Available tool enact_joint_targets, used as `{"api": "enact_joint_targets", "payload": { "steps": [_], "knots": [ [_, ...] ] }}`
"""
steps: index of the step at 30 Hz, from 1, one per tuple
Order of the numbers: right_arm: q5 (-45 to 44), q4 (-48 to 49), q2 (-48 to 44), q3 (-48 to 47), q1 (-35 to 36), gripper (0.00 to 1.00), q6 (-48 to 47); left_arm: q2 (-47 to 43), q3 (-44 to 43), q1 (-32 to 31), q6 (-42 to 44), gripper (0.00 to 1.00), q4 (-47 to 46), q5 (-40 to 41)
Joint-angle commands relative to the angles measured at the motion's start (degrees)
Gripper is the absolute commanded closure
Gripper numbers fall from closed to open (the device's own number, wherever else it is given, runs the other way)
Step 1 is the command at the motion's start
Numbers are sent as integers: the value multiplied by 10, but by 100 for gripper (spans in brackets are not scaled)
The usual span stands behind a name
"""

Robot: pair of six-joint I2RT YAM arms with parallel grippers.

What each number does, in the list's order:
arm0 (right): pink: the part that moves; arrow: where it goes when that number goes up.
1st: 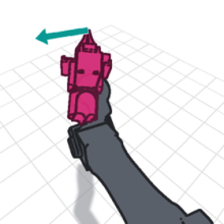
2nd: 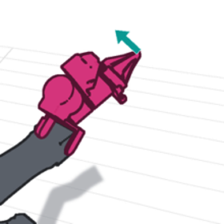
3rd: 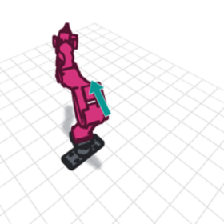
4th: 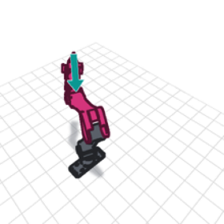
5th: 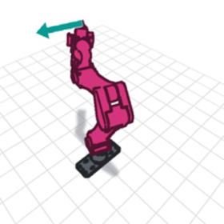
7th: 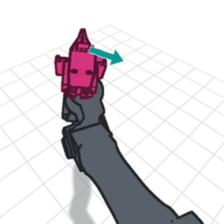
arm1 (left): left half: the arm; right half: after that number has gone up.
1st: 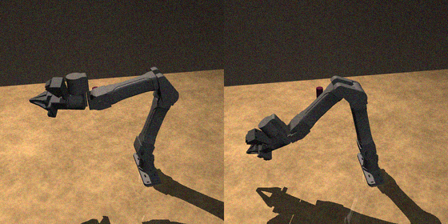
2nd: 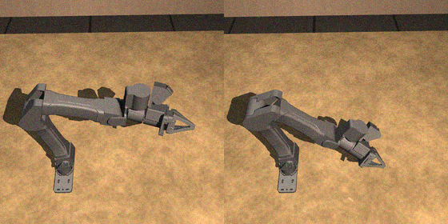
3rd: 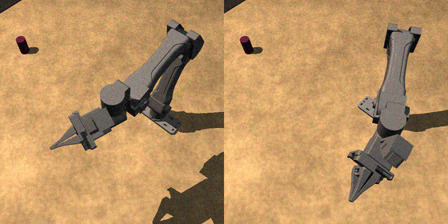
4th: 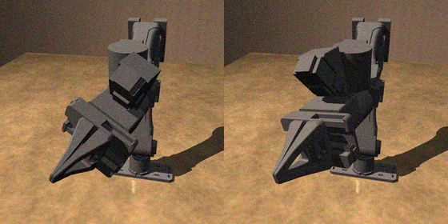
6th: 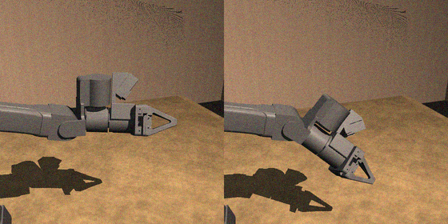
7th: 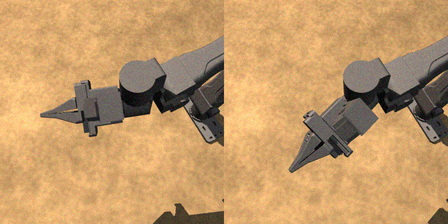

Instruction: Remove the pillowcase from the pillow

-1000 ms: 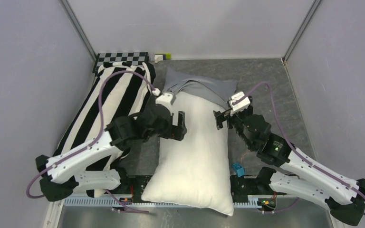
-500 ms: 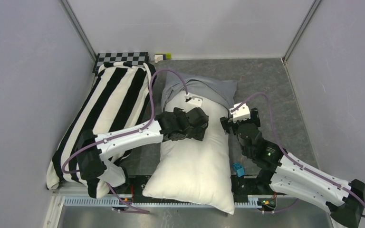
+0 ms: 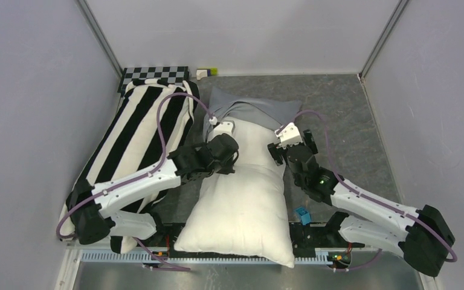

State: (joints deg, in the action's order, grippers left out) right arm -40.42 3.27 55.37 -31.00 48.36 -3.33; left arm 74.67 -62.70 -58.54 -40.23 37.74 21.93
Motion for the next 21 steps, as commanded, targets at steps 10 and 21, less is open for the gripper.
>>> {"api": "enact_joint_targets", "payload": {
  "steps": [10, 21],
  "knots": [
    [30, 164, 210, -121, -158, 2, -51, -119, 8, 18, 45, 98, 115, -48],
    [141, 145, 466, -348, -247, 2, -2, -155, 19, 18, 65, 98, 127, -109]
  ]
}}
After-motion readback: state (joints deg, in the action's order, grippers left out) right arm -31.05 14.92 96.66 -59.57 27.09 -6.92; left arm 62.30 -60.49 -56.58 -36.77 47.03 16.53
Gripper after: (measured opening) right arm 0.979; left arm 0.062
